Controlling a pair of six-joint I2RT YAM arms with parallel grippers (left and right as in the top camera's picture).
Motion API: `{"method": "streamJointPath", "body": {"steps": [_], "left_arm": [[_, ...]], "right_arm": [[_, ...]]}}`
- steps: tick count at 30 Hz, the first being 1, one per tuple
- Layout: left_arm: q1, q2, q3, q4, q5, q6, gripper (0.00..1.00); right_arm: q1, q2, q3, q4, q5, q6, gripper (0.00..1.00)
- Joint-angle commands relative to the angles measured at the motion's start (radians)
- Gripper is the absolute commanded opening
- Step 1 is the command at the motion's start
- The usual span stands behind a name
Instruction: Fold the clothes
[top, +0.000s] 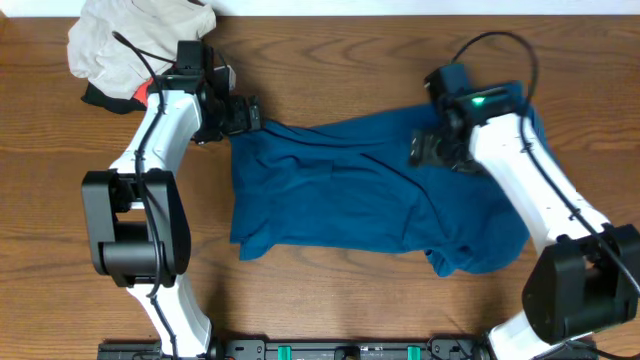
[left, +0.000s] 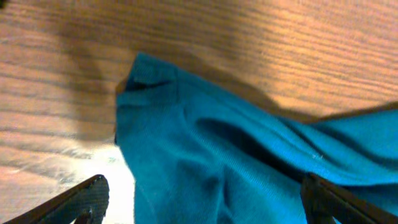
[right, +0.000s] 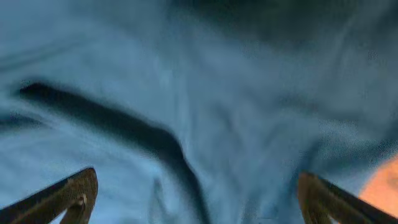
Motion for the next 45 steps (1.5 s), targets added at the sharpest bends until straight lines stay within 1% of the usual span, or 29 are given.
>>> {"method": "streamJointPath", "body": {"steps": [1, 4, 8, 13, 18, 22, 24, 26, 28, 30, 35, 41, 42, 43, 45], "left_arm": [[-0.008, 0.019, -0.004, 0.021, 0.005, -0.039, 0.98], [-0.008, 0.028, -0.004, 0.054, 0.005, -0.066, 0.98], [-0.008, 0.062, -0.004, 0.088, 0.005, -0.096, 0.97], [-0.008, 0.116, -0.004, 0.106, 0.016, -0.116, 0.97], [-0.008, 0.151, -0.004, 0.130, 0.075, -0.117, 0.97], [-0.009, 0.168, -0.004, 0.131, 0.078, -0.116, 0.96], [-0.009, 0.168, -0.004, 0.131, 0.078, -0.116, 0.96], [-0.009, 0.168, -0.004, 0.133, 0.078, -0.116, 0.92], [-0.009, 0.168, -0.004, 0.133, 0.078, -0.116, 0.89], [-0.009, 0.168, -0.004, 0.133, 0.078, -0.117, 0.89], [-0.009, 0.168, -0.004, 0.131, 0.078, -0.117, 0.89], [-0.009, 0.168, -0.004, 0.129, 0.078, -0.116, 0.88], [-0.009, 0.168, -0.004, 0.128, 0.078, -0.116, 0.88], [-0.009, 0.168, -0.004, 0.127, 0.078, -0.116, 0.84], [-0.009, 0.168, -0.004, 0.126, 0.077, -0.116, 0.75]], "right_arm": [[-0.076, -0.013, 0.014, 0.076, -0.103, -0.082, 0.99], [-0.127, -0.013, 0.014, 0.158, -0.172, -0.138, 0.99], [-0.175, -0.013, 0.014, 0.233, -0.176, -0.173, 0.99], [-0.225, -0.013, 0.014, 0.318, -0.204, -0.195, 0.99], [-0.280, -0.003, 0.014, 0.412, -0.210, -0.203, 0.99], [-0.319, 0.020, 0.015, 0.459, -0.214, -0.198, 0.99], [-0.340, 0.039, 0.015, 0.472, -0.214, -0.164, 0.99], [-0.362, 0.066, 0.015, 0.480, -0.222, -0.124, 0.99], [-0.381, 0.098, 0.015, 0.490, -0.274, -0.107, 0.99], [-0.392, 0.127, 0.015, 0.500, -0.312, -0.095, 0.99], [-0.394, 0.203, 0.015, 0.539, -0.320, -0.077, 0.99], [-0.393, 0.287, 0.015, 0.632, -0.455, -0.077, 0.99], [-0.393, 0.298, 0.015, 0.645, -0.465, -0.067, 0.99], [-0.392, 0.301, 0.015, 0.650, -0.465, -0.060, 0.98], [-0.393, 0.306, 0.015, 0.658, -0.463, -0.054, 0.93]]}}
